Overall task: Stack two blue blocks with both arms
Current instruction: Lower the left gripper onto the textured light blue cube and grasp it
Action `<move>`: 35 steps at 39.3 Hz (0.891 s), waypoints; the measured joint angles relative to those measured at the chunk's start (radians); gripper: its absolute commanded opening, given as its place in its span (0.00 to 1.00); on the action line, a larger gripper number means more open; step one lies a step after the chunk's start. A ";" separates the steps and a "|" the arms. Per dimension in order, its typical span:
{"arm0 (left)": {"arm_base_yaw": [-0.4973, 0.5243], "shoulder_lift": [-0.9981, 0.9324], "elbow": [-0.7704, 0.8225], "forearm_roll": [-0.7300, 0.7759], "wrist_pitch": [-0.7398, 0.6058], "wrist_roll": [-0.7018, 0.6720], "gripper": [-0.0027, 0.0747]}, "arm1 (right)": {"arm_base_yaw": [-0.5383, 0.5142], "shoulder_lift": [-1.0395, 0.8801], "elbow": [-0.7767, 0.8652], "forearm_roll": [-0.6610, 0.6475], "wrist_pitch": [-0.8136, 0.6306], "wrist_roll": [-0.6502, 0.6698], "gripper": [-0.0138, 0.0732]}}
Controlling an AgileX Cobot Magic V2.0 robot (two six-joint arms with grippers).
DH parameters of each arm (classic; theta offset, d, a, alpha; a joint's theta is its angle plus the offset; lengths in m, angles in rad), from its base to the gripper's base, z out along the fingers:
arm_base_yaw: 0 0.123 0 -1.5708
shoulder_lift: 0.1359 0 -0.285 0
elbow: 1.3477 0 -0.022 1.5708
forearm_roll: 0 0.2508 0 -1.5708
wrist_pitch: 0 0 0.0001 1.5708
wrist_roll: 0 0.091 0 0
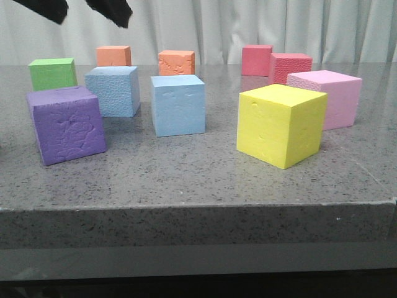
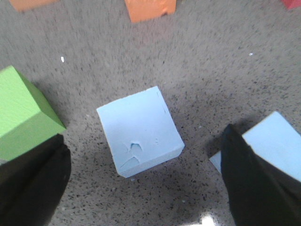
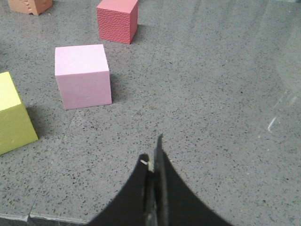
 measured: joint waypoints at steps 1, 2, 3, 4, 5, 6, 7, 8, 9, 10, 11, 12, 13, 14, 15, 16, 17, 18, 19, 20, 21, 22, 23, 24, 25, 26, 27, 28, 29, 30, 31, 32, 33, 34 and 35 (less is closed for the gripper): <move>0.000 0.016 -0.018 0.000 0.020 -0.014 0.83 | 0.000 0.000 0.000 0.000 0.000 0.000 0.08; 0.000 0.037 -0.042 -0.002 0.036 -0.025 0.83 | 0.000 0.000 0.000 0.000 0.000 0.000 0.08; 0.000 0.051 -0.060 -0.002 0.056 -0.041 0.83 | 0.000 0.000 0.000 0.000 0.000 0.000 0.08; 0.000 0.070 -0.082 -0.002 0.070 -0.053 0.84 | 0.000 0.000 0.000 0.000 0.000 0.000 0.08; 0.000 0.088 -0.098 -0.002 0.083 -0.070 0.84 | 0.000 0.000 0.000 0.000 0.000 0.000 0.08; 0.000 0.101 -0.118 -0.002 0.099 -0.082 0.84 | 0.000 0.000 0.000 0.000 0.000 0.000 0.08; 0.000 0.117 -0.138 -0.002 0.112 -0.100 0.84 | 0.000 0.000 0.000 0.000 0.000 0.000 0.08; 0.000 0.129 -0.147 -0.004 0.124 -0.112 0.84 | 0.000 0.000 0.000 0.000 -0.002 0.000 0.08; 0.004 0.144 -0.168 -0.004 0.140 -0.130 0.84 | 0.000 0.000 0.000 0.000 -0.002 0.000 0.08; 0.006 0.154 -0.179 -0.005 0.153 -0.148 0.84 | 0.000 0.000 0.000 0.000 -0.002 0.000 0.08; 0.007 0.164 -0.188 -0.005 0.161 -0.160 0.84 | 0.000 0.000 0.000 0.000 -0.002 0.000 0.08; 0.008 0.176 -0.198 -0.005 0.169 -0.169 0.84 | 0.000 0.000 0.000 0.000 -0.002 0.000 0.08; 0.010 0.184 -0.203 -0.005 0.176 -0.179 0.84 | 0.000 0.000 0.000 0.000 -0.002 0.000 0.08; 0.010 0.194 -0.207 -0.005 0.182 -0.183 0.84 | 0.000 0.000 0.000 0.000 -0.002 0.000 0.08; 0.012 0.203 -0.210 -0.005 0.184 -0.188 0.84 | 0.000 0.000 0.000 0.000 -0.002 0.000 0.08; 0.014 0.209 -0.212 -0.005 0.189 -0.192 0.84 | 0.000 0.000 0.000 0.000 -0.002 0.000 0.08; 0.014 0.216 -0.214 -0.005 0.189 -0.194 0.84 | 0.000 0.000 0.000 0.000 -0.002 0.000 0.08; 0.014 0.222 -0.213 -0.005 0.191 -0.196 0.84 | 0.000 0.000 0.000 0.000 -0.002 0.000 0.08; 0.014 0.227 -0.213 -0.005 0.194 -0.198 0.84 | 0.000 0.000 0.000 0.000 -0.002 0.000 0.08; 0.014 0.234 -0.213 -0.005 0.194 -0.198 0.84 | 0.000 0.000 0.000 0.000 -0.002 0.000 0.08; 0.014 0.239 -0.213 -0.005 0.194 -0.198 0.84 | 0.000 0.000 0.000 0.000 -0.002 0.000 0.08; 0.014 0.247 -0.213 -0.005 0.195 -0.198 0.84 | 0.000 0.000 0.000 0.000 -0.002 0.000 0.08; 0.014 0.250 -0.213 -0.005 0.195 -0.199 0.84 | 0.000 0.000 0.000 0.000 -0.002 0.000 0.08; 0.014 0.256 -0.213 -0.005 0.195 -0.199 0.84 | 0.000 0.000 0.000 0.000 -0.002 0.000 0.08; 0.014 0.263 -0.213 -0.005 0.195 -0.200 0.84 | 0.000 0.000 0.000 0.000 -0.002 0.000 0.08; 0.014 0.264 -0.213 -0.005 0.195 -0.200 0.84 | 0.000 0.000 0.000 0.000 -0.002 0.000 0.08; 0.014 0.270 -0.213 -0.005 0.195 -0.200 0.84 | 0.000 0.000 0.000 0.000 -0.002 0.000 0.08; 0.014 0.271 -0.213 -0.005 0.195 -0.200 0.83 | 0.000 0.000 0.000 0.000 -0.002 0.000 0.08; 0.014 0.274 -0.213 -0.005 0.195 -0.200 0.83 | 0.000 0.000 0.000 0.000 -0.002 0.000 0.08; 0.014 0.274 -0.213 -0.005 0.195 -0.200 0.82 | 0.000 0.000 0.000 0.000 -0.002 0.000 0.08; 0.014 0.274 -0.213 -0.005 0.195 -0.200 0.80 | 0.000 0.000 0.000 0.000 -0.002 0.000 0.08; 0.014 0.274 -0.213 -0.005 0.195 -0.200 0.76 | 0.000 0.000 0.000 0.000 -0.002 0.000 0.08; 0.014 0.274 -0.213 -0.005 0.195 -0.200 0.74 | 0.000 0.000 0.000 0.000 -0.002 0.000 0.08; 0.014 0.274 -0.213 -0.005 0.195 -0.200 0.69 | 0.000 0.000 0.000 0.000 -0.002 0.000 0.08; 0.014 0.274 -0.213 -0.005 0.195 -0.200 0.65 | 0.000 0.000 0.000 0.000 -0.002 0.000 0.08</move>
